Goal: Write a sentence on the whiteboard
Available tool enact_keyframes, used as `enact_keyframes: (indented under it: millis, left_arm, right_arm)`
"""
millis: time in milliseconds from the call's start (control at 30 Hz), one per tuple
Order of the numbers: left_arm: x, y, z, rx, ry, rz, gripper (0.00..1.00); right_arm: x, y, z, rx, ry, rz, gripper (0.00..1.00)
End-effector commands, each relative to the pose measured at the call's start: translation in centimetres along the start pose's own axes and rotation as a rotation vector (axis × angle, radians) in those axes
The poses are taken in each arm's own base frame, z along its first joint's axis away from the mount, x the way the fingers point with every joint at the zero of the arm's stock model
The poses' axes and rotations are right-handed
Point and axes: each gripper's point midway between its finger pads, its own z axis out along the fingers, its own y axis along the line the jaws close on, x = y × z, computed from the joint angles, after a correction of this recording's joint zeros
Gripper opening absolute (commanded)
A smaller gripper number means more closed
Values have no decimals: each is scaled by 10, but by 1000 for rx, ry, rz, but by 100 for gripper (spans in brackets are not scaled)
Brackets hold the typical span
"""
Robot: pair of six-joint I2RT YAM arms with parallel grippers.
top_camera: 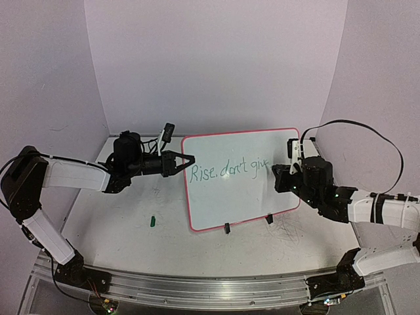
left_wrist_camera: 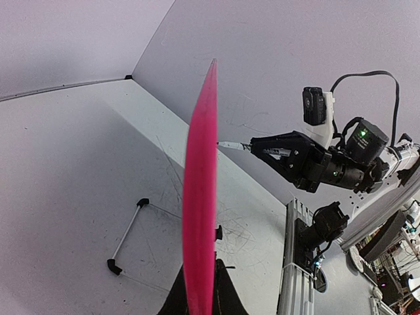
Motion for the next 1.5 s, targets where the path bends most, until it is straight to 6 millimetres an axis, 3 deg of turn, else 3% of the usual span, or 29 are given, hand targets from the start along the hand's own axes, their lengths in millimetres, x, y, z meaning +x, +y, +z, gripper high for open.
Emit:
enact_keyframes:
  millis: [0, 467, 1100, 1467]
  left_arm:
    - [-15, 17, -6, -99, -36, 66, 0]
    - [-14, 16, -6, -99, -34, 64, 0]
    - [-15, 15, -9, -103, -38, 68, 0]
    - [-16, 14, -9, -102, -39, 70, 0]
  right_arm:
    - [-26, 0, -4, 7, -84, 27, 0]
    - [-20, 0, 5, 17, -69, 17, 0]
    - [-12, -16, 9, 98, -52, 42, 0]
    - [-26, -6, 11, 51, -100, 38, 0]
